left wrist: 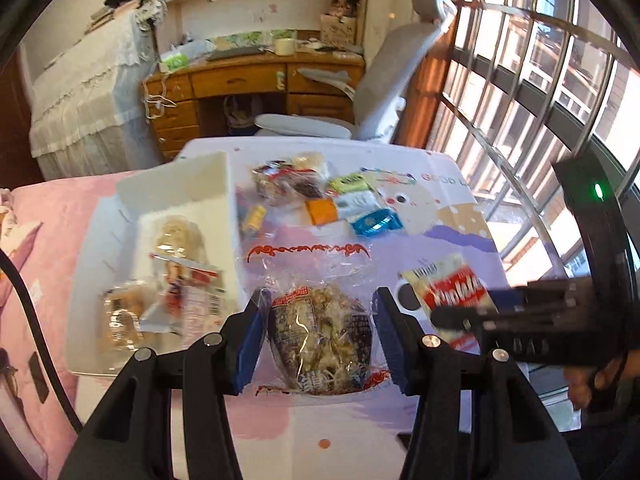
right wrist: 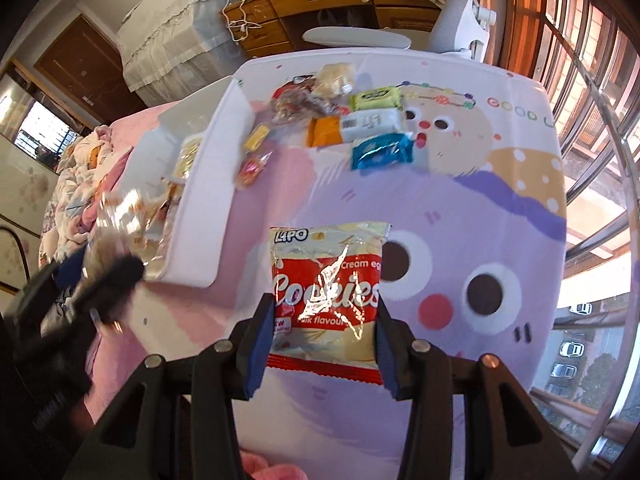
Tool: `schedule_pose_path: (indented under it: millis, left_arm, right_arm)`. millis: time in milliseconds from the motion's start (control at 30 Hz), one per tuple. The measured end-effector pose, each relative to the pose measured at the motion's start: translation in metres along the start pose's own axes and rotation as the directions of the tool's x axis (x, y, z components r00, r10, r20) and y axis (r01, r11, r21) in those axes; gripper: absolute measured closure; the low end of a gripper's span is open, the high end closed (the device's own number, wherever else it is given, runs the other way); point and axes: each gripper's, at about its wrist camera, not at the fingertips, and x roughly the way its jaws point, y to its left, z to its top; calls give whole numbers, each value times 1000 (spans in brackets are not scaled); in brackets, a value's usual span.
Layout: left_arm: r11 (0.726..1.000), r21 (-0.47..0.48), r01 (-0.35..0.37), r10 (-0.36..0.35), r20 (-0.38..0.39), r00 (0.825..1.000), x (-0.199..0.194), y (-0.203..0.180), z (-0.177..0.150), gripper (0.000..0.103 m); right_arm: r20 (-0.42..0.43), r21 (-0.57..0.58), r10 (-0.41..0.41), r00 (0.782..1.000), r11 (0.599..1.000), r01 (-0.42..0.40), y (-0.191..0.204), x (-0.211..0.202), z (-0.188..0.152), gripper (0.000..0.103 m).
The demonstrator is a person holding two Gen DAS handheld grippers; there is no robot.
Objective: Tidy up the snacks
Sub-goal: 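Carry the Cookies pack and nut bag over the white tray with both grippers, then lower both bags into the tray and open both grippers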
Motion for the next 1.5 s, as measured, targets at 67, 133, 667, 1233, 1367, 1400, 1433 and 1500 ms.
schedule_pose_path:
  millis: [67, 133, 667, 1233, 1367, 1400, 1433, 1500]
  left_arm:
    - [1000, -9, -15, 15, 3, 1000, -5, 8, 0, 52]
    - [999, -22, -27, 27, 2, 1000, -9, 17, 0, 52]
    - [994, -83, -67, 63, -44, 997, -15, 118, -7, 52]
    - [993, 102, 59, -55, -43, 998, -9, 220, 15, 51]
    - [984, 150, 94, -87, -55, 995, -1, 241, 21, 51]
    - [982, 158, 102, -94, -58, 994, 1, 246, 21, 51]
    - [980, 166, 108, -99, -62, 993, 3, 249, 21, 51]
    - [976, 176, 126, -114, -74, 991, 8, 257, 22, 51]
  right_arm:
    - [-3, 1, 22, 1000, 1000, -22, 6, 1, -7, 57]
    - [-8, -6, 44, 999, 999, -44, 12, 2, -12, 57]
    - [52, -102, 109, 993, 989, -103, 95, 12, -1, 57]
    - [160, -11, 74, 984, 997, -73, 194, 44, 27, 57]
    - [190, 28, 64, 980, 997, -71, 209, 56, 31, 57]
    - [197, 40, 61, 978, 997, -71, 213, 59, 31, 57]
    - [204, 53, 58, 977, 996, -70, 216, 62, 32, 57]
    - [214, 74, 52, 975, 995, -69, 221, 67, 33, 57]
